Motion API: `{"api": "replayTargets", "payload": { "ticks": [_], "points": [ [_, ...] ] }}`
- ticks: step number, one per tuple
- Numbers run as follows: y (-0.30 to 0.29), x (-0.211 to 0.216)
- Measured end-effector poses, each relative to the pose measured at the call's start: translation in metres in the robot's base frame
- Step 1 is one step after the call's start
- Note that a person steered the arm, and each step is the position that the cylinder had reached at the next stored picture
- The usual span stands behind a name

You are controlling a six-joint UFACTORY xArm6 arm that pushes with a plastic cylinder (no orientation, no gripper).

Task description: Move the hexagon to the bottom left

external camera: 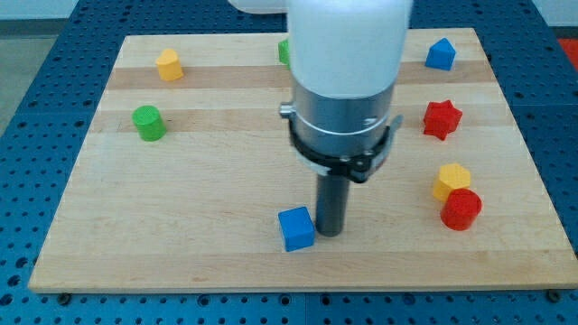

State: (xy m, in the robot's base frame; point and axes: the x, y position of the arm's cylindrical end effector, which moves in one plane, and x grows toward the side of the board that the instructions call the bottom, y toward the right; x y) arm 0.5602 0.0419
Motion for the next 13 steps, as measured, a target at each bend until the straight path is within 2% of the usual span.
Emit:
{"api": "replayTargets", "payload": {
  "ticks": [2,4,5,7,8,9,10,13],
  "points": [
    [0.064,0.031],
    [0.152,0.058],
    [0.162,0.058],
    [0.178,0.002],
    [0.181,0.002],
    [0.203,-0.040],
    [0.205,-0.055],
    [0.195,-0.046]
  ]
}}
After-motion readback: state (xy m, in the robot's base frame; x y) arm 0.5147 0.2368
